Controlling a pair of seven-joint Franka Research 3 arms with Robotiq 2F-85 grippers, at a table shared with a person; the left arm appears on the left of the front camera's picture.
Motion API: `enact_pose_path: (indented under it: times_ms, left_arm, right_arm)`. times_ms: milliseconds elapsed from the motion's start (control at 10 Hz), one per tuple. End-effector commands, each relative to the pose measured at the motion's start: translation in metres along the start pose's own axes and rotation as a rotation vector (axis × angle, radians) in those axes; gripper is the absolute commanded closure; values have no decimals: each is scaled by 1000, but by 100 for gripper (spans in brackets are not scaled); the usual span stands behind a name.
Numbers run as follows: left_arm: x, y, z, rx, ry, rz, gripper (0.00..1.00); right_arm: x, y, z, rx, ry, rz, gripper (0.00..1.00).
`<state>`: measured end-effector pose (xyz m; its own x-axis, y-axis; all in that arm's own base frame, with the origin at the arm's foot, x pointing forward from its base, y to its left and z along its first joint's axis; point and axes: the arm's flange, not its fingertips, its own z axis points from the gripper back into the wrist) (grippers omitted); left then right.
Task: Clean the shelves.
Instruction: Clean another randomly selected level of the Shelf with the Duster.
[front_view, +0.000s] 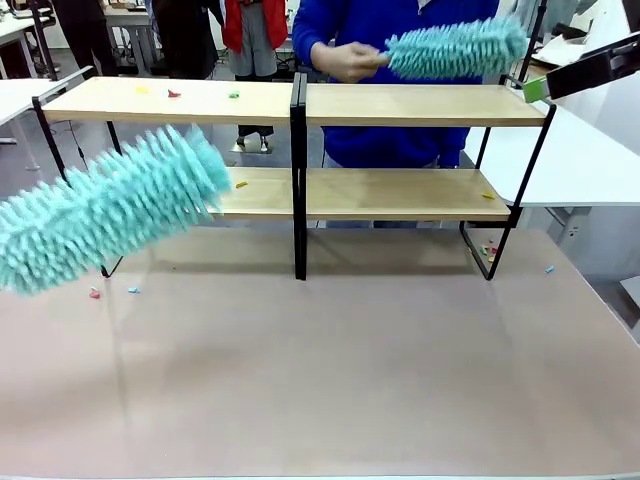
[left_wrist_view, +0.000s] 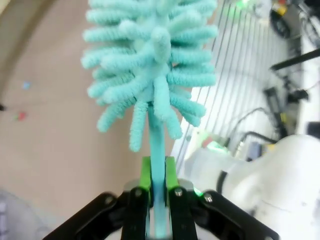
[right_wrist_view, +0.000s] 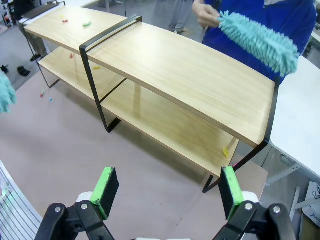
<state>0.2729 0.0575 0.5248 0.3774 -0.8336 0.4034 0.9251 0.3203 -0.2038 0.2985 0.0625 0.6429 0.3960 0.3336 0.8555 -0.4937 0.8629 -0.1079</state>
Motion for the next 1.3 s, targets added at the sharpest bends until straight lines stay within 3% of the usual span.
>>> enact_pose_path:
  times_ms: [0,100,300,400,500,600,700,800,900,1000,1200]
  left_arm:
    - [34,-26,-14,-8,178,92,88]
    - [50,-27,-24,31,242,199,88]
    - [67,-5,-32,-67,98,406,88]
    - [55,-30,-28,32,216,184,88]
    - [55,-30,-28,32,216,184,88]
    - [66,-20,-41,-10,216,287,88]
    - [76,-29,-44,-37,159,308,88]
    - [103,-36,-41,-5,159,388,88]
    - [131,-39,-41,17,179,421,88]
    - [157,-36,-41,37,196,546,88]
    - [183,-22,-42,54,262,677,88]
  right_arm:
    - [0,0,0,6,-2,-8,0]
    - [0,0,0,6,-2,-8,0]
    - [0,0,0,6,-2,-8,0]
    - [0,0,0,6,-2,-8,0]
    - [0,0,0,6,-2,-8,0]
    - [0,0,0,6,-2,-8,0]
    - [0,0,0,6,-2,-8,0]
    - [0,0,0,6,-2,-8,0]
    - [0,0,0,6,-2,-8,0]
    - [0,0,0,6,-2,-8,0]
    - [0,0,0,6,-2,-8,0]
